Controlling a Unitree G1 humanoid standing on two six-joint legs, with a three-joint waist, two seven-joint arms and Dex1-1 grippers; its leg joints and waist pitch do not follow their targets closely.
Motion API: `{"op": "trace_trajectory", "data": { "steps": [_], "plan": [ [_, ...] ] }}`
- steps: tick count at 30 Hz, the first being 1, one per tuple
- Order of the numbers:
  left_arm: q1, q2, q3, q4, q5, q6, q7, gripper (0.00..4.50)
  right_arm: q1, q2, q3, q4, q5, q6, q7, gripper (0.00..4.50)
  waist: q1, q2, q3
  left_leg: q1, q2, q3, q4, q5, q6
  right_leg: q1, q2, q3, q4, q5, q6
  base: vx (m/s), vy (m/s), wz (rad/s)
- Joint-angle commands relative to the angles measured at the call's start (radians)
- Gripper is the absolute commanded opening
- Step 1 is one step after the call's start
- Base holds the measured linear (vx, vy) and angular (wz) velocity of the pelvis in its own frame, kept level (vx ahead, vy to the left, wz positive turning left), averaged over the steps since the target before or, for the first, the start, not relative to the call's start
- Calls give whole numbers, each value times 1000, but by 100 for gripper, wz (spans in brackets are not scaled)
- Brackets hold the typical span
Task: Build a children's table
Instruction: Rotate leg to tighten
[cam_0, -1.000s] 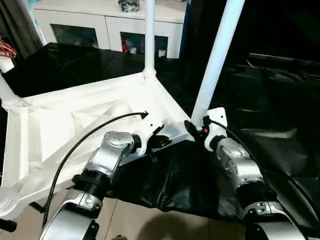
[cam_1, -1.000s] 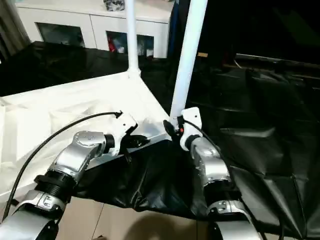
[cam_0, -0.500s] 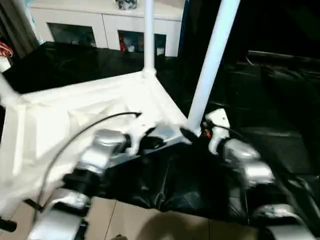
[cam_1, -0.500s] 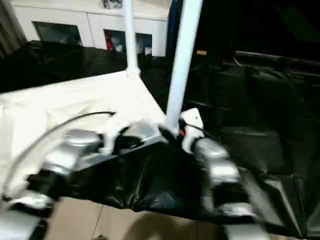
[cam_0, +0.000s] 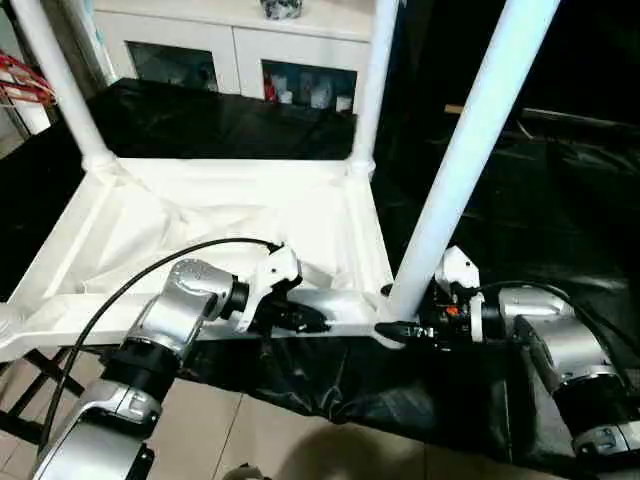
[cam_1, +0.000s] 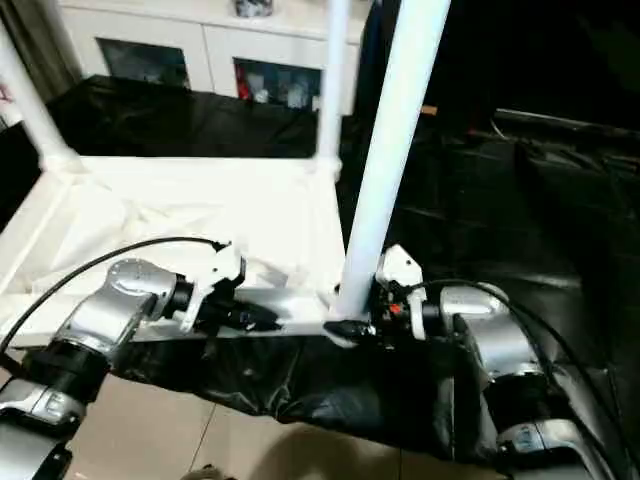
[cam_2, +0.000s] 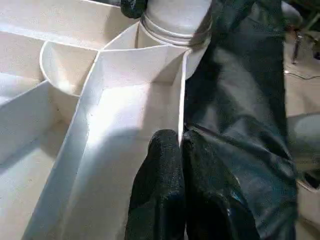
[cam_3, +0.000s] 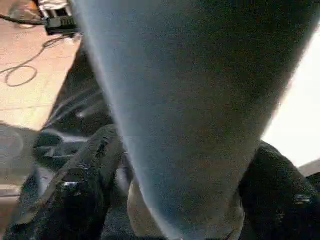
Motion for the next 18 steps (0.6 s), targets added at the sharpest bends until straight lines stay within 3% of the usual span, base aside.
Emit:
{"op": "trace_trajectory", "data": {
  "steps": [1, 10, 13, 18],
  "plan": [
    [-13, -28, -6, -20, -41, 0, 11, 0, 11, 24, 71, -30, 7, 9, 68, 298, 0, -10, -54, 4, 71, -30, -63, -117, 90, 53, -107, 68, -79, -229, -161, 0, 0, 0],
    [-5, -15, -1, -24, -40, -3, 3, 0, 37, 50, 90, -63, 3, 6, 32, 243, -2, -1, -56, 4, 71, -31, -63, -118, 80, 54, -106, 67, -78, -195, -168, 0, 0, 0],
    [-4, -32, 14, -26, -39, 2, 51, 0, 60, 78, 74, -76, 10, 10, -16, 240, -2, -6, -56, 3, 70, -32, -65, -120, 79, 56, -106, 67, -77, -192, -167, 0, 0, 0],
    [-21, -93, 52, -6, -9, 13, 244, 0, 81, 187, 28, -27, -20, -22, -249, 233, -12, -5, -47, 10, 69, -38, -75, -190, 33, 48, -113, 66, -101, -374, -128, 0, 0, 0]
  ]
}}
